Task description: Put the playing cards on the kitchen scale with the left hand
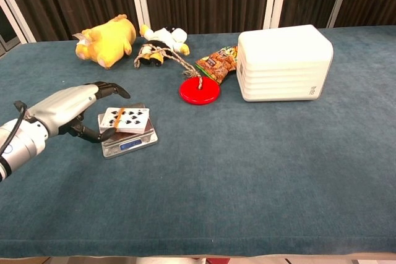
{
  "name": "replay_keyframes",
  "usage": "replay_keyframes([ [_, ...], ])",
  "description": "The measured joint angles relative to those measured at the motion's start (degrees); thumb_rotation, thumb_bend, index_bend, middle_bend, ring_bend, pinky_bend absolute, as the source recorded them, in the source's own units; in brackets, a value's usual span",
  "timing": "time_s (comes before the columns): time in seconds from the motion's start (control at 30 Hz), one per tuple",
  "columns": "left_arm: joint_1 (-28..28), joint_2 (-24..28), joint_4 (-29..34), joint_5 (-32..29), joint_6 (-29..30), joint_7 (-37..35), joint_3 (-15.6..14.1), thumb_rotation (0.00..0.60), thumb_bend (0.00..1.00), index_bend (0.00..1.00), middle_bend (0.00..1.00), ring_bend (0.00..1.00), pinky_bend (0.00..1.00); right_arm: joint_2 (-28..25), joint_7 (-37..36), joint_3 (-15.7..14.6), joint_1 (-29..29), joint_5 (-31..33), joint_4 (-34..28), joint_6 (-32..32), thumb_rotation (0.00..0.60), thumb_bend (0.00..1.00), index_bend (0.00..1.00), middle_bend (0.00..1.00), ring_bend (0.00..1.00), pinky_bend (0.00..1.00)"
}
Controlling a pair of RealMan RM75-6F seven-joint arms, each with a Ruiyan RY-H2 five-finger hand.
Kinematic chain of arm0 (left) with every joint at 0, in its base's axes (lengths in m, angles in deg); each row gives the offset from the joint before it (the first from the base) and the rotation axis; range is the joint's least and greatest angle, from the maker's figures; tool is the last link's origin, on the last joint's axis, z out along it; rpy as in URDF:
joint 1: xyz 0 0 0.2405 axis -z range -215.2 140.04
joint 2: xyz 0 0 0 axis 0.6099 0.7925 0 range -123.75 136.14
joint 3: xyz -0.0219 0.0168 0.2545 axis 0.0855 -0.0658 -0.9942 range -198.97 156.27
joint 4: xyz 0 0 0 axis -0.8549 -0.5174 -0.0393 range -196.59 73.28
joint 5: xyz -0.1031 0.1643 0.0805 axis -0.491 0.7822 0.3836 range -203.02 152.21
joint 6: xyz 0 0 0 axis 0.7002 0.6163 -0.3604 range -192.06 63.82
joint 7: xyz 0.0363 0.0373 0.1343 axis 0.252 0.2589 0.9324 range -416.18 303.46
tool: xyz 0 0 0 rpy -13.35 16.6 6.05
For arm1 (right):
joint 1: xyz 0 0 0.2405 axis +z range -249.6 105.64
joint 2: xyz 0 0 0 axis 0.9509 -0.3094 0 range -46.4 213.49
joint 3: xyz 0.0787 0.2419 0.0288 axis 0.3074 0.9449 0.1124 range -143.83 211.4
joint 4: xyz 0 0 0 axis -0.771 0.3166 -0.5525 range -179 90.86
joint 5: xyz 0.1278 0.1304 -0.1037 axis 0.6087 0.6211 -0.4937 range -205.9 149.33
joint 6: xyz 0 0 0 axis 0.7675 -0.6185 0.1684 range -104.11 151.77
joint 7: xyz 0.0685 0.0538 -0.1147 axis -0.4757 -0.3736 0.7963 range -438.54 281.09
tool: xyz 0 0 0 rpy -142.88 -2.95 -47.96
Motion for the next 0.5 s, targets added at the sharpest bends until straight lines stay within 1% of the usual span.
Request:
replay_keyframes([
  [0.17,0.13,0.77,1.07,-0.46,-0.49,-0.2,-0.13,0.6,0.38,0.19,0.07,0.0,0.0,0.05,0.04,0.07,-0.02,0.09,0.0,-0.01,0.6,0.13,0.0,0.0,0.0,0.0],
  [0.3,-0.27,2.66,3.66,0.61,0.59,-1.16,-0.5,0.6,0.38,0.19,0.05,0.0,0.0,-0.15,-0.31,0.08,-0.09,0.03,0.06,-0.38,0.6,0.13,0.0,0.0,0.0,0.0],
  [0.43,-1.42,7.95,6.97,3.56,2.74,-3.22,-1.84,0.6,0.37,0.19,0.04,0.0,0.0,-0.66,-0.66,0.01,-0.35,-0.17,0.24,-1.16,0.6,0.13,0.0,0.0,0.0,0.0],
  [0.5,-2.73,11.92,9.01,4.93,4.6,-5.06,-2.75,0.6,0.37,0.18,0.04,0.0,0.0,-0.85,-0.51,-0.03,-0.49,0.05,0.18,-1.1,0.6,0.13,0.0,0.0,0.0,0.0],
])
